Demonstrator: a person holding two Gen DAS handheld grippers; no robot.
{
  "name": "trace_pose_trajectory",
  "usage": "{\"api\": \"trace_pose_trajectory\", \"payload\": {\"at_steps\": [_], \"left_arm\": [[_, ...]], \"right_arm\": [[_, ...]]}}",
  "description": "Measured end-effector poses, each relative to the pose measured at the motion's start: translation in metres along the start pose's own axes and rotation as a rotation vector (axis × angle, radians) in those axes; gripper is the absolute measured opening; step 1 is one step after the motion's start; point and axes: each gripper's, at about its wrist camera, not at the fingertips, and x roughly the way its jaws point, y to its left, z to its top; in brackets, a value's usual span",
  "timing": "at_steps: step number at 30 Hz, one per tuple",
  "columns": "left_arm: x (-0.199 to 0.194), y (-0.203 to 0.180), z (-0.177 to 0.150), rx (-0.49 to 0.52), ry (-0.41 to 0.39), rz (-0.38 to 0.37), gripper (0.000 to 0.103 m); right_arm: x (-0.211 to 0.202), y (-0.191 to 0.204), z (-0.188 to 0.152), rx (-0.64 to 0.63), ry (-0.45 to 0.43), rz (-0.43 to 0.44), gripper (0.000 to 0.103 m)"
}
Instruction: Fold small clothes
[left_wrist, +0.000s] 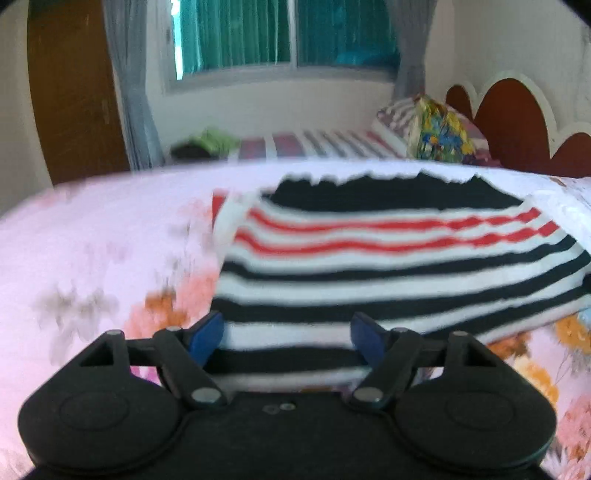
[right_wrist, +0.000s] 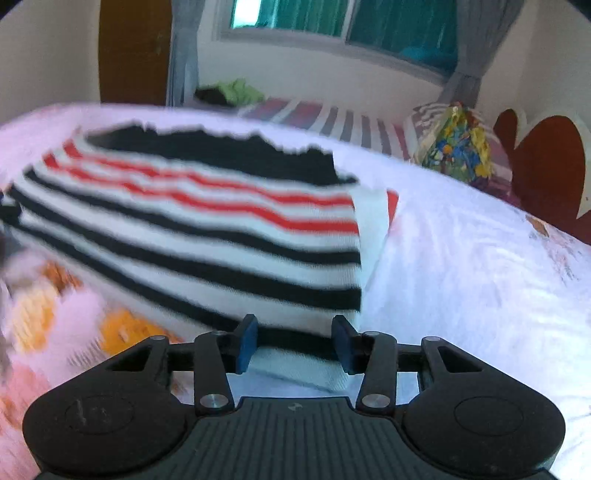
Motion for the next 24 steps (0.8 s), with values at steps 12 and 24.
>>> {"api": "trace_pose_trajectory", "payload": {"at_steps": [12,24], "left_arm": [[0.018,0.001,-0.012,-0.073,0.086,-0.034,0.079],[0.012,-0.003,-0.011,-0.042,0.139,0.067,0.081]], "right_arm": [[0.012,0.006,-0.015,0.020,0.030,0.002,0.045],[0.010,-0.001,-0.015,0.024,0.058,-0.009,0.045]]}}
